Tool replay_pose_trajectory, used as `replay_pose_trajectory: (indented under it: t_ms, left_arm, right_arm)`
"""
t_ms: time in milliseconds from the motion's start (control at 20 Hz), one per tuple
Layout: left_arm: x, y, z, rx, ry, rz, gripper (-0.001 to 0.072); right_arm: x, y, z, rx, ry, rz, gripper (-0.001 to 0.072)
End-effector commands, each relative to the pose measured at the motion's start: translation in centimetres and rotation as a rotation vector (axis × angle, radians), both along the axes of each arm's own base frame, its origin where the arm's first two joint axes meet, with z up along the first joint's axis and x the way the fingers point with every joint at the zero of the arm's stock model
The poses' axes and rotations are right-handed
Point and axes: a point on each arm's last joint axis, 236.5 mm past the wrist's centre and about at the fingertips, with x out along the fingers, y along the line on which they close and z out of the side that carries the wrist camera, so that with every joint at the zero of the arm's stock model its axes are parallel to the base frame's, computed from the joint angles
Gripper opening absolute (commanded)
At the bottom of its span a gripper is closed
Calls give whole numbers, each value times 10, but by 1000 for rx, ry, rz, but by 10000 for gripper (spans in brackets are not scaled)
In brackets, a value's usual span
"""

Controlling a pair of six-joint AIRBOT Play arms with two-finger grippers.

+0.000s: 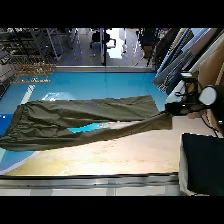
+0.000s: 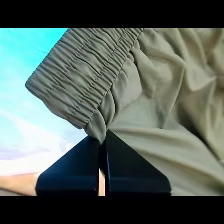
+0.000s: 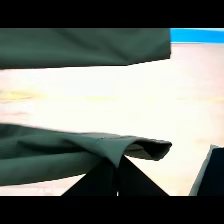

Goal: Fold the clothes and pants, and hang the long-sleeved shirts on hangers.

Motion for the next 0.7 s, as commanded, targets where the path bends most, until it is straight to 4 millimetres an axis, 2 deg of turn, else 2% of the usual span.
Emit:
replay_pose_trajectory:
  t_ms: [0,200,300,400,500,600,650]
  left_arm:
    - [-20,-9,-17,84,162,-137,16]
    - [-46,-10,-24,132,293,-262,17]
    - [-57,-10,-22,119,300,-303,17]
    - [-65,-3,-18,131,297,-319,17]
    - [-74,2,-13,138,285,-345,17]
    - [-80,6,-13,136,283,-347,19]
    - [-81,7,-13,136,281,-347,18]
  right_arm:
    - [-15,-42,-17,56,62,-61,7]
    - [-98,-60,-94,4,369,-65,7]
    - [-149,-54,-130,28,466,-87,7]
    - [-192,-45,-150,29,510,-88,7]
    - [-209,-31,-153,60,482,-86,7]
    - [-212,-14,-149,121,449,-76,11]
    - [-208,-9,-147,143,433,-74,176]
